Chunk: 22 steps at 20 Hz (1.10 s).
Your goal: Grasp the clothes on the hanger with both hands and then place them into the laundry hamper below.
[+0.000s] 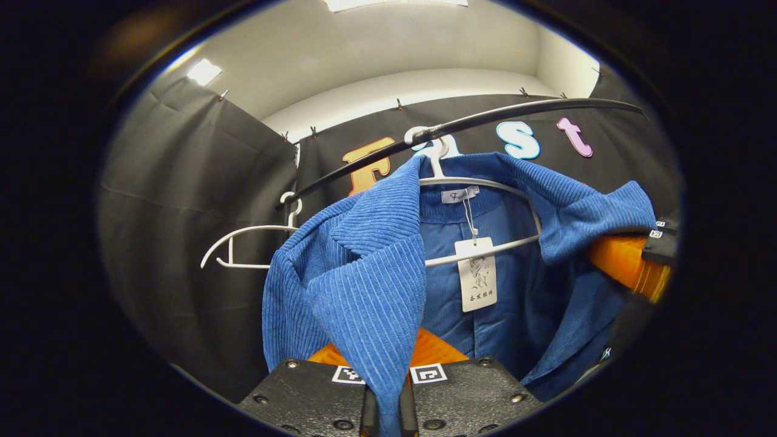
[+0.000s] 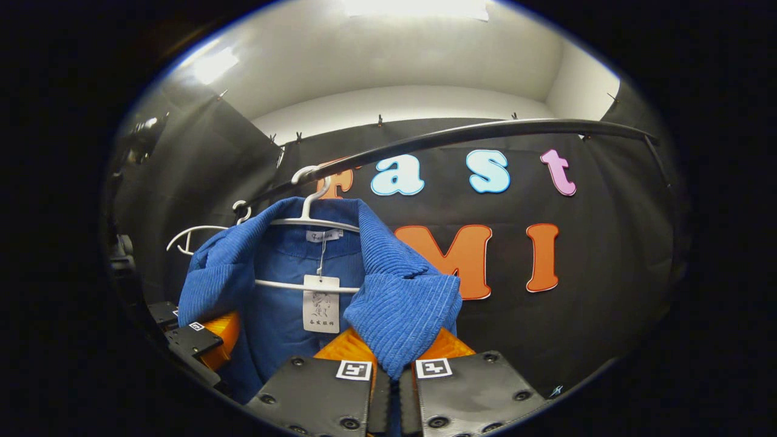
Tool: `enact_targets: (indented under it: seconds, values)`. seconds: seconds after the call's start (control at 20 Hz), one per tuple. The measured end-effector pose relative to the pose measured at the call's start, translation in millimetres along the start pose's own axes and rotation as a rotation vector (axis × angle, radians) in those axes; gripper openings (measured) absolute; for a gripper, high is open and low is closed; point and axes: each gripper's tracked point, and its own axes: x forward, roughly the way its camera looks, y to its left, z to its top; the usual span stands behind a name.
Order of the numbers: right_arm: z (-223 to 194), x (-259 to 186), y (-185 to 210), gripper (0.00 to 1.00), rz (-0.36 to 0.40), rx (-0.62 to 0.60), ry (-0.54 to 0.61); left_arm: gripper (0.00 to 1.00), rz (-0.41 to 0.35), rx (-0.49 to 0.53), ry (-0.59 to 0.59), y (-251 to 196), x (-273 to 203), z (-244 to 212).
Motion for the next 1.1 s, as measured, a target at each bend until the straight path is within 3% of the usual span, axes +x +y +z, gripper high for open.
enact_targets:
  seconds: [0.2,0.4,0.5,0.85,1.1]
  values:
    - [10,-3,3,0.13,-0.003,0.028,-0.021,0.12,-0.004,0.031,-0.019,15,-14,20]
    - [23,-9,-18,0.13,0.005,0.055,-0.042,0.13,0.085,-0.021,-0.082,55,-28,41]
    - [32,-10,-37,0.13,0.003,0.081,-0.062,0.12,0.127,-0.055,-0.095,66,-32,55]
    - [62,5,-113,0.13,-0.044,0.144,-0.153,0.12,0.241,0.023,-0.102,90,-41,96]
    - [70,28,-137,0.13,-0.04,0.153,-0.185,0.13,0.284,0.052,-0.148,128,0,149]
